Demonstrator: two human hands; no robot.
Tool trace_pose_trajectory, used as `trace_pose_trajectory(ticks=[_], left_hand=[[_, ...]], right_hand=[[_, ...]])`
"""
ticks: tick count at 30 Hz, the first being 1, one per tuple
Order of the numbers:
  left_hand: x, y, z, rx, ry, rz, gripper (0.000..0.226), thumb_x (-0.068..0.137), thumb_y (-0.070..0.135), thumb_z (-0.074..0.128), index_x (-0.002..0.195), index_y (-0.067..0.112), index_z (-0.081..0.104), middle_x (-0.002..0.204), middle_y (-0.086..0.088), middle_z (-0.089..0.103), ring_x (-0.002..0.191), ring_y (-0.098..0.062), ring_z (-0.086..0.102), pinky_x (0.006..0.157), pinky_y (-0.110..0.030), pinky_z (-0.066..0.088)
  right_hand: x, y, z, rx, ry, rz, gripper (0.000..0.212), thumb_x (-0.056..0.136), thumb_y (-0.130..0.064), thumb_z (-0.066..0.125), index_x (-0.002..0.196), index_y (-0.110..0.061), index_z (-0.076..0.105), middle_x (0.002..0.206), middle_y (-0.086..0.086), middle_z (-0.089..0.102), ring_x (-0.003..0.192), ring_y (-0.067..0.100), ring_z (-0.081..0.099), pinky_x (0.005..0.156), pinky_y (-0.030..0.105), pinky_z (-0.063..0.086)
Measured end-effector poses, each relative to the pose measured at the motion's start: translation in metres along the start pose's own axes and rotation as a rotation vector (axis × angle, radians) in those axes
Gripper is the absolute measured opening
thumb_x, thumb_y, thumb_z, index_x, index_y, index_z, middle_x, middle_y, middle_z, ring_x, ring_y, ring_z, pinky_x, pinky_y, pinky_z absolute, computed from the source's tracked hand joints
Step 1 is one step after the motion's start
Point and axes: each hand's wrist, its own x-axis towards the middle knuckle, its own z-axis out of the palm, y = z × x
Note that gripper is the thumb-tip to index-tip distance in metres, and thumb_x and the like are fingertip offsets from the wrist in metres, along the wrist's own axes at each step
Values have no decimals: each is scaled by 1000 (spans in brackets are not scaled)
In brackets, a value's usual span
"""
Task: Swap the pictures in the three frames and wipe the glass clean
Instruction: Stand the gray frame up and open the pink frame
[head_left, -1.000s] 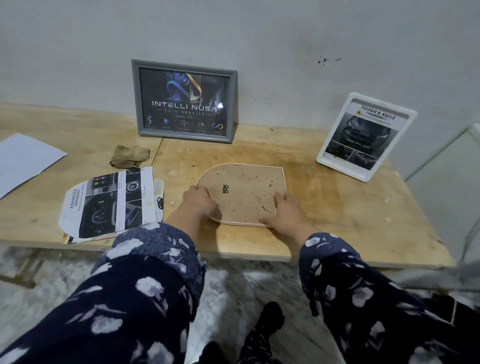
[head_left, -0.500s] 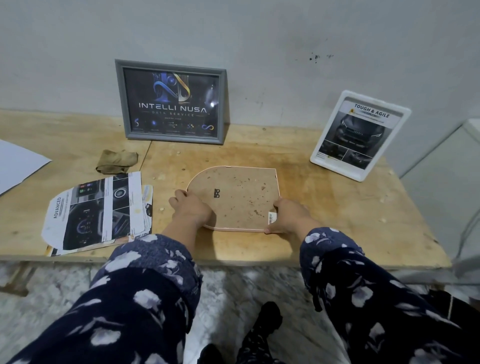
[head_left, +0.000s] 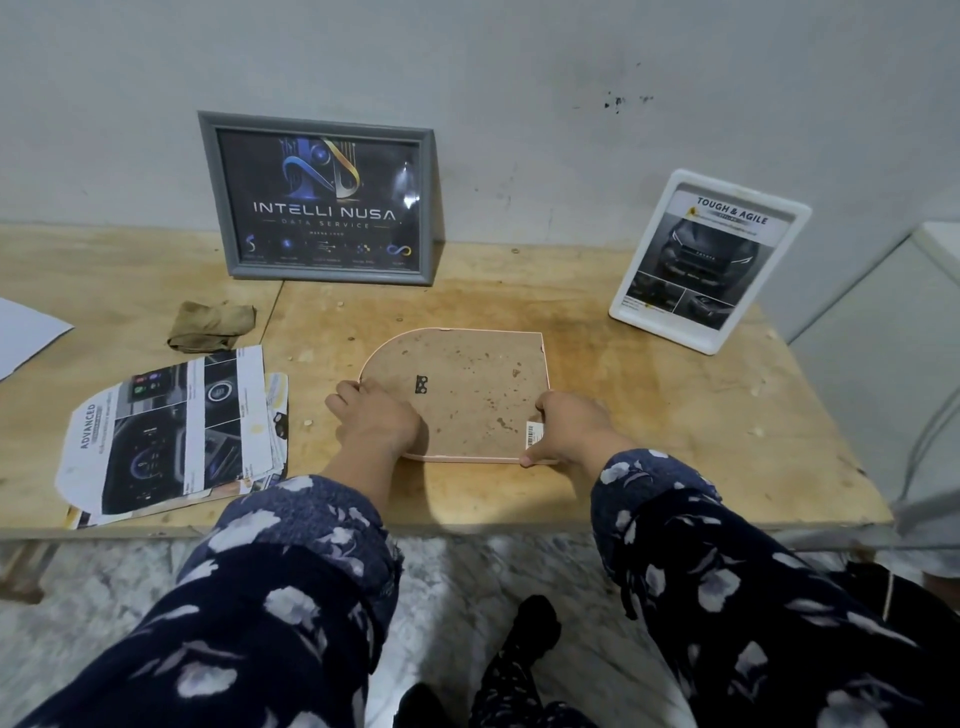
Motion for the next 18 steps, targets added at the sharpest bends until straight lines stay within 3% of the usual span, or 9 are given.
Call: trace_pose_trajectory(ticks=[3,9,18], left_hand=[[0,3,0,4,-5,-35,61,92,26,47,144,3,25,140,-16,22,129,-34,19,99,-44,37],[3,11,-9,-186,-29,-128,51,87,27,53,131,2,43,137,-15,27,125,-35,25,98,-42,34],[19,17,-19,-210,-76,-241,74,78,44,68,133,3,42,137,-17,31,126,-34,30,100,-42,35]], right_hand=[[0,-1,-1,-10,-7,3,56,67,-48,81,108,-18,58,106,-1,64,102,22,58,92,37,41],[-2,1,1,103,21,-42,75,64,-38,86,126,-13,52,117,2,63,106,22,58,88,33,48],[4,5,-7,85,-63,-75,85,64,-25,87,136,-12,43,124,5,60,110,24,57,84,30,47]])
